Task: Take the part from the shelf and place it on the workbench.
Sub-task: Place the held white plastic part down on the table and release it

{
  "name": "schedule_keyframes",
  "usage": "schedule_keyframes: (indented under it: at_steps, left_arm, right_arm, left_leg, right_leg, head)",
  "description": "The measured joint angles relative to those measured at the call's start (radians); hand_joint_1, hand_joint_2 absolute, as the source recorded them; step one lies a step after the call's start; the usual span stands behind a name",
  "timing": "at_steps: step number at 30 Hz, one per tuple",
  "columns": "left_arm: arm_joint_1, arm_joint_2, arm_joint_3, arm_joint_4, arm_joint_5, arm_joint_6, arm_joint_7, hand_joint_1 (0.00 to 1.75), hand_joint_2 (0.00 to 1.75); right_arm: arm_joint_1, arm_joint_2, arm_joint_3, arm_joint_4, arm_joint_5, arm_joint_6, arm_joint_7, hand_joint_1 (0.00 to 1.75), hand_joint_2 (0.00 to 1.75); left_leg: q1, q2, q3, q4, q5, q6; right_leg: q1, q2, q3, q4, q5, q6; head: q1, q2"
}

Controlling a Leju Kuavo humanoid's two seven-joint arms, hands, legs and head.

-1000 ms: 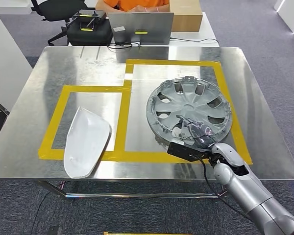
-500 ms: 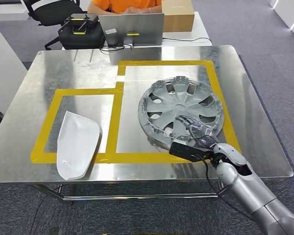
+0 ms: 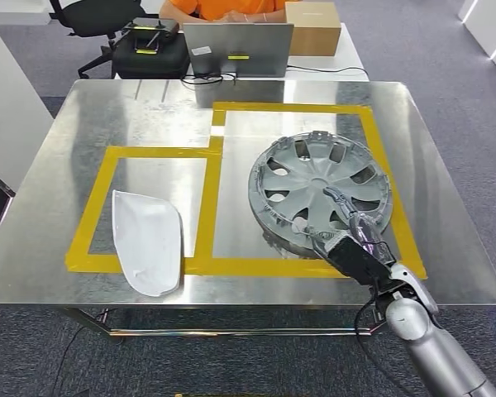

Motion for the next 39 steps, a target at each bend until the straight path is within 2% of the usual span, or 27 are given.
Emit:
schedule_keyframes:
  at_steps: [2, 3, 6, 8, 10, 11, 12, 13, 14, 16, 17, 18, 19, 21, 22, 23, 24, 26, 27, 28, 29, 31, 32, 33, 35, 37, 39]
  left_arm:
    - [0.000, -0.003, 0.008, 0.000, 0.005, 0.014, 0.000, 0.00, 1.75]
    - [0.001, -0.004, 0.011, 0.000, 0.006, 0.021, 0.000, 0.00, 1.75]
    - [0.004, -0.005, 0.015, 0.000, 0.009, 0.035, 0.000, 0.00, 1.75]
    - [0.005, -0.006, 0.017, 0.000, 0.009, 0.039, 0.000, 0.00, 1.75]
    - [0.005, -0.008, 0.017, 0.000, 0.010, 0.039, 0.000, 0.00, 0.87]
    - [0.005, -0.008, 0.018, 0.000, 0.010, 0.039, 0.001, 0.00, 0.44]
    - [0.005, -0.009, 0.018, 0.000, 0.010, 0.040, 0.001, 0.00, 0.00]
    - [0.005, -0.010, 0.018, 0.000, 0.010, 0.042, 0.002, 0.00, 0.00]
    - [0.005, -0.011, 0.019, 0.000, 0.010, 0.045, 0.002, 0.00, 0.00]
    - [0.003, -0.011, 0.023, 0.000, 0.010, 0.055, 0.002, 0.00, 0.00]
    - [0.002, -0.011, 0.025, 0.000, 0.010, 0.060, 0.002, 0.00, 0.00]
    - [0.000, -0.011, 0.027, 0.000, 0.010, 0.064, 0.002, 0.00, 0.00]
    - [0.000, -0.012, 0.028, 0.000, 0.010, 0.068, 0.003, 0.00, 0.00]
    - [0.003, -0.013, 0.030, 0.000, 0.010, 0.076, 0.004, 0.00, 0.00]
    - [0.004, -0.014, 0.031, 0.000, 0.010, 0.079, 0.006, 0.00, 0.00]
    - [0.005, -0.015, 0.032, 0.000, 0.009, 0.083, 0.007, 0.00, 0.00]
    - [0.005, -0.016, 0.032, 0.000, 0.009, 0.086, 0.008, 0.00, 0.00]
    - [0.007, -0.017, 0.032, 0.000, 0.008, 0.091, 0.011, 0.00, 0.00]
    - [0.008, -0.019, 0.033, 0.000, 0.008, 0.092, 0.011, 0.00, 0.00]
    - [0.009, -0.020, 0.033, 0.000, 0.008, 0.092, 0.012, 0.00, 0.00]
    - [0.010, -0.021, 0.033, 0.000, 0.008, 0.092, 0.012, 0.00, 0.00]
    - [0.010, -0.023, 0.033, 0.000, 0.009, 0.092, 0.014, 0.00, 0.00]
    - [0.009, -0.023, 0.034, 0.000, 0.009, 0.092, 0.014, 0.00, 0.00]
    - [0.009, -0.024, 0.034, 0.000, 0.009, 0.092, 0.015, 0.00, 0.00]
    - [0.010, -0.024, 0.035, 0.000, 0.009, 0.093, 0.016, 0.00, 0.00]
    - [0.013, -0.024, 0.036, 0.000, 0.009, 0.093, 0.018, 0.00, 0.00]
    - [0.016, -0.024, 0.036, 0.000, 0.010, 0.093, 0.019, 0.00, 0.00]
  right_arm:
    - [0.048, 0.027, -0.043, -0.047, -0.088, 0.006, -0.004, 0.00, 0.00]
    - [0.070, 0.038, -0.064, -0.066, -0.131, 0.012, -0.002, 0.00, 0.00]
    - [0.125, 0.060, -0.113, -0.108, -0.205, 0.026, 0.004, 0.00, 0.00]
    - [0.144, 0.068, -0.132, -0.126, -0.217, 0.028, 0.005, 0.00, 0.00]
    - [0.155, 0.075, -0.145, -0.138, -0.222, 0.030, 0.005, 0.00, 0.00]
    - [0.160, 0.078, -0.150, -0.141, -0.226, 0.030, 0.006, 0.00, 0.00]
    - [0.166, 0.081, -0.155, -0.143, -0.231, 0.031, 0.008, 0.00, 0.00]
    - [0.171, 0.084, -0.161, -0.145, -0.238, 0.030, 0.011, 0.00, 0.00]
    - [0.177, 0.087, -0.167, -0.148, -0.248, 0.029, 0.013, 0.00, 0.00]
    - [0.188, 0.093, -0.178, -0.156, -0.267, 0.028, 0.013, 0.00, 0.00]
    - [0.193, 0.096, -0.183, -0.161, -0.276, 0.027, 0.011, 0.00, 0.00]
    - [0.199, 0.099, -0.187, -0.166, -0.282, 0.026, 0.007, 0.00, 0.00]
    - [0.204, 0.101, -0.191, -0.170, -0.287, 0.025, 0.003, 0.00, 0.00]
    - [0.219, 0.105, -0.195, -0.182, -0.293, 0.021, -0.008, 0.00, 0.00]
    - [0.228, 0.106, -0.197, -0.189, -0.295, 0.018, -0.013, 0.00, 0.00]
    - [0.237, 0.106, -0.200, -0.198, -0.296, 0.013, -0.019, 0.00, 0.00]
    - [0.246, 0.106, -0.205, -0.206, -0.298, 0.008, -0.025, 0.00, 0.00]
    - [0.263, 0.106, -0.216, -0.222, -0.300, -0.001, -0.034, 0.00, 0.00]
    - [0.271, 0.106, -0.221, -0.229, -0.301, -0.003, -0.036, 0.00, 0.00]
    - [0.278, 0.106, -0.225, -0.234, -0.302, -0.005, -0.037, 0.00, 0.00]
    - [0.285, 0.106, -0.228, -0.239, -0.303, -0.007, -0.038, 0.00, 0.00]
    - [0.292, 0.106, -0.233, -0.248, -0.303, -0.007, -0.039, 0.00, 0.00]
    - [0.294, 0.107, -0.236, -0.252, -0.303, -0.007, -0.039, 0.00, 0.00]
    - [0.296, 0.107, -0.238, -0.256, -0.304, -0.008, -0.040, 0.00, 0.00]
    - [0.301, 0.107, -0.241, -0.260, -0.304, -0.008, -0.040, 0.00, 0.00]
    - [0.304, 0.107, -0.242, -0.261, -0.304, -0.008, -0.040, 0.00, 0.00]
    - [0.309, 0.108, -0.244, -0.263, -0.305, -0.008, -0.040, 0.00, 0.00]
  left_leg:
    - [-0.004, -0.001, -0.004, 0.006, -0.001, -0.006]
    - [-0.006, -0.001, -0.006, 0.008, 0.001, -0.011]
    - [-0.004, -0.001, -0.011, 0.012, 0.002, -0.027]
    - [-0.002, 0.001, -0.028, 0.059, -0.045, -0.038]
    - [0.001, 0.002, -0.067, 0.179, -0.130, -0.046]
    - [0.002, 0.002, -0.084, 0.240, -0.163, -0.049]
    - [0.003, 0.002, -0.089, 0.279, -0.182, -0.049]
    - [0.003, 0.002, -0.076, 0.280, -0.181, -0.048]
    - [0.003, 0.002, -0.042, 0.238, -0.164, -0.045]
    - [0.001, 0.002, 0.056, 0.088, -0.119, -0.036]
    - [-0.001, 0.001, 0.092, 0.026, -0.104, -0.032]
    - [-0.004, 0.001, 0.111, -0.011, -0.096, -0.027]
    - [-0.008, 0.001, 0.113, -0.024, -0.093, -0.023]
    - [-0.010, 0.002, 0.105, -0.028, -0.073, -0.012]
    - [-0.010, 0.004, 0.100, -0.033, -0.062, -0.004]
    - [-0.009, 0.006, 0.092, -0.038, -0.050, 0.003]
    - [-0.007, 0.008, 0.083, -0.042, -0.039, 0.009]
    - [-0.008, 0.010, 0.059, -0.040, -0.024, 0.014]
    - [-0.008, 0.011, 0.048, -0.039, -0.017, 0.014]
    - [-0.008, 0.012, 0.040, -0.038, -0.013, 0.013]
    - [-0.007, 0.013, 0.035, -0.036, -0.010, 0.012]
    - [-0.007, 0.014, 0.027, -0.031, -0.007, 0.008]
    - [-0.008, 0.015, 0.022, -0.025, -0.006, 0.006]
    - [-0.009, 0.015, 0.014, -0.021, -0.003, 0.001]
    - [-0.011, 0.015, -0.005, -0.019, 0.010, -0.009]
    - [-0.010, 0.011, -0.035, -0.012, 0.008, -0.022]
    - [-0.007, 0.009, -0.083, 0.062, -0.035, -0.036]
  right_leg:
    - [0.000, -0.003, 0.065, -0.119, 0.041, -0.003]
    - [0.002, -0.003, 0.079, -0.145, 0.047, -0.007]
    - [0.004, -0.002, 0.077, -0.149, 0.058, -0.025]
    - [0.002, -0.004, 0.069, -0.152, 0.070, -0.040]
    - [0.003, -0.006, 0.055, -0.152, 0.081, -0.048]
    - [0.005, -0.007, 0.047, -0.152, 0.087, -0.049]
    - [0.006, -0.007, 0.038, -0.152, 0.094, -0.050]
    - [0.008, -0.007, 0.028, -0.152, 0.101, -0.049]
    - [0.009, -0.007, 0.019, -0.152, 0.109, -0.048]
    - [0.011, -0.006, 0.005, -0.151, 0.123, -0.042]
    - [0.012, -0.005, 0.000, -0.151, 0.130, -0.038]
    - [0.012, -0.006, -0.004, -0.152, 0.137, -0.032]
    - [0.011, -0.006, -0.007, -0.153, 0.145, -0.026]
    - [0.007, -0.006, -0.011, -0.158, 0.156, -0.013]
    - [0.005, -0.005, -0.019, -0.152, 0.144, -0.009]
    - [0.005, -0.004, -0.031, -0.129, 0.116, -0.006]
    - [0.004, -0.003, -0.050, -0.082, 0.072, -0.003]
    - [0.004, -0.003, -0.089, 0.054, -0.016, 0.003]
    - [0.004, -0.003, -0.097, 0.108, -0.040, 0.006]
    - [0.004, -0.003, -0.087, 0.127, -0.043, 0.008]
    - [0.003, -0.003, -0.059, 0.104, -0.028, 0.009]
    - [0.001, -0.003, 0.035, -0.031, 0.023, 0.011]
    - [0.001, -0.002, 0.077, -0.099, 0.041, 0.010]
    - [0.002, -0.002, 0.103, -0.146, 0.049, 0.008]
    - [0.006, -0.001, 0.107, -0.174, 0.049, -0.001]
    - [0.002, -0.004, 0.087, -0.179, 0.056, -0.013]
    - [-0.002, -0.007, 0.073, -0.182, 0.064, -0.027]
  head:
    - [0.000, 0.000]
    - [-0.001, 0.000]
    - [0.000, 0.000]
    - [-0.002, 0.000]
    - [-0.004, 0.000]
    - [-0.004, 0.000]
    - [-0.004, 0.000]
    - [-0.004, 0.000]
    - [-0.004, 0.000]
    - [-0.004, 0.000]
    - [-0.003, 0.000]
    - [-0.003, 0.000]
    - [-0.003, 0.000]
    - [-0.003, 0.000]
    - [-0.002, 0.000]
    - [-0.001, 0.000]
    - [0.001, 0.000]
    - [0.003, 0.000]
    - [0.004, 0.000]
    - [0.004, 0.000]
    - [0.004, 0.000]
    - [0.004, 0.000]
    - [0.004, 0.000]
    - [0.004, 0.000]
    - [0.004, 0.000]
    - [0.003, 0.000]
    - [-0.002, 0.000]
